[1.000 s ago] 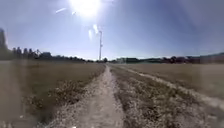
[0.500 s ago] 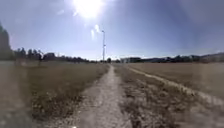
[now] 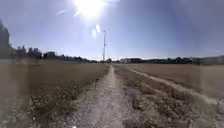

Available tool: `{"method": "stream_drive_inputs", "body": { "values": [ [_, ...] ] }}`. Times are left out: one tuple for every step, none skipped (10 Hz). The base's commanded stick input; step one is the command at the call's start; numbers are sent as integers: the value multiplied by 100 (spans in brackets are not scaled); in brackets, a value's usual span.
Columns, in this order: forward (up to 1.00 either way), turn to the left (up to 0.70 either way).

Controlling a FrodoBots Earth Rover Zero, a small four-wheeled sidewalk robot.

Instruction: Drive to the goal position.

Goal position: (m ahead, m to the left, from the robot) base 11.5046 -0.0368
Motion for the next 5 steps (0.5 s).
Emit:
{"method": "stream_drive_inputs", "body": {
  "values": [
    [85, -19],
    [85, -3],
    [85, -7],
    [85, -15],
    [85, -4]
  ]
}}
